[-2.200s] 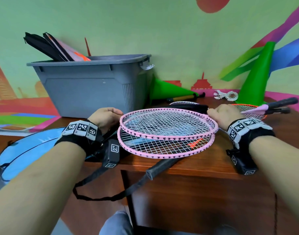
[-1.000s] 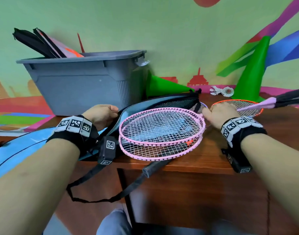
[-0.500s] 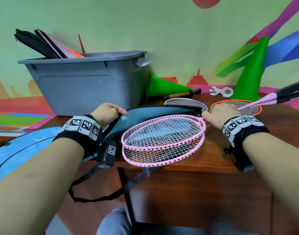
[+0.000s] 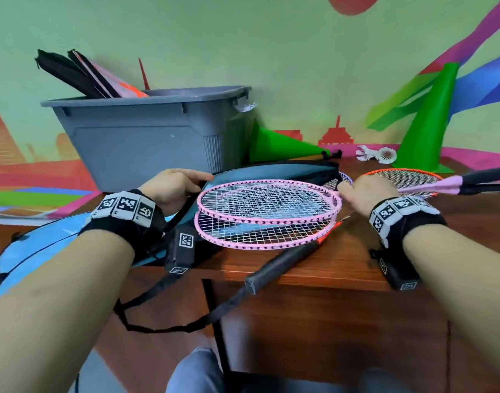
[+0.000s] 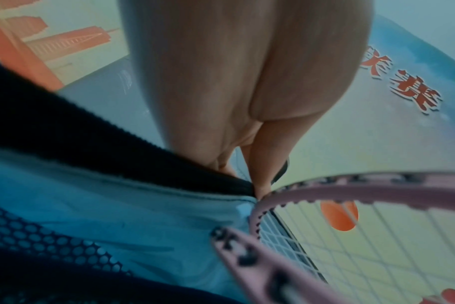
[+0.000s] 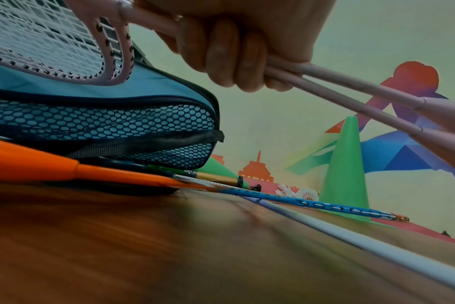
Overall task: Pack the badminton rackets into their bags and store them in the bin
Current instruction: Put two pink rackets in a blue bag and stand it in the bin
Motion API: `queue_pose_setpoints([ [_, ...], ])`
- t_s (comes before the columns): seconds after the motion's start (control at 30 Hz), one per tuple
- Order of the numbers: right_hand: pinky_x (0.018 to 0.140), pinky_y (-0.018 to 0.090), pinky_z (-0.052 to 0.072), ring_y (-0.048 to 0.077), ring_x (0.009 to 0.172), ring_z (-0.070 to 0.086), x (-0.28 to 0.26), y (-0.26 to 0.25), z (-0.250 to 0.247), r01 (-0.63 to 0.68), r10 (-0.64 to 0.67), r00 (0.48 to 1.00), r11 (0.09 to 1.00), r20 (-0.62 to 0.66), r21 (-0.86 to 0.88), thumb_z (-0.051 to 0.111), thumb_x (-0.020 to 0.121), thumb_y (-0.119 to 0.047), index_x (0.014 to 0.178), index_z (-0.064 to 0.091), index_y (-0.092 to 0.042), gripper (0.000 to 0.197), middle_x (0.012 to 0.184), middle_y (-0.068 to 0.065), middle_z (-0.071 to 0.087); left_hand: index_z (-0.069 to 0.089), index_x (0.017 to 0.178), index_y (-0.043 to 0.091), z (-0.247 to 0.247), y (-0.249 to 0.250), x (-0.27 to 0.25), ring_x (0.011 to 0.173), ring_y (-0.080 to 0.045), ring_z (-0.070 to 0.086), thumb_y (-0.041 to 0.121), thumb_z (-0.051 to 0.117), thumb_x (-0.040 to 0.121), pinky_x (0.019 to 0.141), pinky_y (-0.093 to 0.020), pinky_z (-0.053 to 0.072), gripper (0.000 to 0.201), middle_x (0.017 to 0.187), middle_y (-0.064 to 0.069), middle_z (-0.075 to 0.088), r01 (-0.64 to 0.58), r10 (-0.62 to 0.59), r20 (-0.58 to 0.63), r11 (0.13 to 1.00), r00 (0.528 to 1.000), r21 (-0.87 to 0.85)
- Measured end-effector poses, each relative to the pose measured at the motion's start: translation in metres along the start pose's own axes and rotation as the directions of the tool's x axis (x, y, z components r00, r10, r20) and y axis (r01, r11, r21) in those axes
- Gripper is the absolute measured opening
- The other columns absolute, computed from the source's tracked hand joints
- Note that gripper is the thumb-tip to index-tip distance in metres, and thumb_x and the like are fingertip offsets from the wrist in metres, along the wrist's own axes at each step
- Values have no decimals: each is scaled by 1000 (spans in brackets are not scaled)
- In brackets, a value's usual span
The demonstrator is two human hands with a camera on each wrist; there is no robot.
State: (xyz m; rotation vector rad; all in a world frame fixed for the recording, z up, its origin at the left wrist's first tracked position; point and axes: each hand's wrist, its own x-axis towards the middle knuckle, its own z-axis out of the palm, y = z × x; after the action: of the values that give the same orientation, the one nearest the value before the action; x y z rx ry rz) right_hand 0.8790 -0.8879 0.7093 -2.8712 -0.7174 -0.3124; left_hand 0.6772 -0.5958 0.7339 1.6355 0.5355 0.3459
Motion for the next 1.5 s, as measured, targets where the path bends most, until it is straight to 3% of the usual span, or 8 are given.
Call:
queue_pose_setpoints([
  [0.13, 75, 34, 39, 34, 92, 55, 2, -8, 1, 30, -28, 999, 998, 36, -50, 28, 92, -41, 79, 57, -7, 47, 103, 23, 64, 53, 126, -6, -8, -2, 3, 103, -36, 59, -19, 26, 85, 85, -38, 55, 51, 123, -28, 58, 16, -15, 35, 999, 999, -31],
  [0.3, 76, 33, 35, 28, 83, 48, -1, -19, -1, 40, -36, 999, 991, 38, -126, 32, 94, -37, 72, 56, -8, 43, 84, 16, 57, 48, 130, -8, -5, 4, -1, 101, -30, 60, -19, 24, 84, 72, -27, 57, 53, 128, -25, 55, -31, 40, 105, 996, 994, -89],
  [0.57, 78, 34, 34, 26, 78, 46, 5, -39, -3, 21, -15, 997, 996, 72, -88, 33, 90, -40, 62, 50, -11, 43, 66, 7, 46, 60, 112, 2, 9, 8, -13, 97, -30, 61, -20, 24, 86, 80, -31, 56, 49, 111, -20, 62, -41, 57, 248, 997, 967, -71],
  [0.8, 78, 35, 34, 26, 79, 46, 7, -50, -3, 16, -11, 999, 996, 51, -90, 33, 89, -42, 79, 55, -12, 39, 81, 11, 52, 61, 108, 2, 18, 14, -12, 85, -23, 66, -18, 28, 86, 67, -25, 57, 45, 100, -16, 68, -61, 86, 208, 990, 974, -125],
  [1.03, 88, 37, 38, 28, 94, 57, 5, -49, -2, -54, 55, 998, 998, 44, -26, 34, 88, -44, 86, 53, -14, 36, 107, 15, 64, 62, 106, 3, 40, 23, -16, 84, -22, 67, -18, 28, 87, 74, -30, 56, 44, 93, -13, 70, -95, 124, 238, 987, 963, -131],
  [1.2, 76, 36, 38, 30, 98, 58, 2, -64, 4, -65, 64, 993, 998, 98, 7, 35, 88, -47, 93, 59, -10, 44, 106, 15, 62, 62, 105, 1, 63, 31, -16, 79, -25, 66, -18, 31, 85, 76, -29, 56, 42, 88, -15, 69, -118, 158, 257, 980, 953, -163],
  [1.4, 83, 37, 47, 30, 86, 55, 4, -47, 2, -74, 68, 978, 997, 197, 24, 31, 87, -46, 76, 51, -6, 46, 93, 15, 58, 65, 111, 10, 44, 26, -17, 73, -11, 55, -4, 55, 86, 64, -12, 43, 30, 87, -5, 64, -198, 220, 22, 826, 975, 528],
  [1.5, 74, 32, 43, 29, 81, 52, 2, -43, 0, -65, 56, 978, 997, 200, 37, 33, 90, -41, 81, 54, -5, 43, 93, 19, 58, 64, 114, 14, 31, 18, -19, 96, -17, 60, -5, 52, 84, 88, -25, 46, 38, 115, -8, 65, -182, 233, -21, 810, 972, 558],
])
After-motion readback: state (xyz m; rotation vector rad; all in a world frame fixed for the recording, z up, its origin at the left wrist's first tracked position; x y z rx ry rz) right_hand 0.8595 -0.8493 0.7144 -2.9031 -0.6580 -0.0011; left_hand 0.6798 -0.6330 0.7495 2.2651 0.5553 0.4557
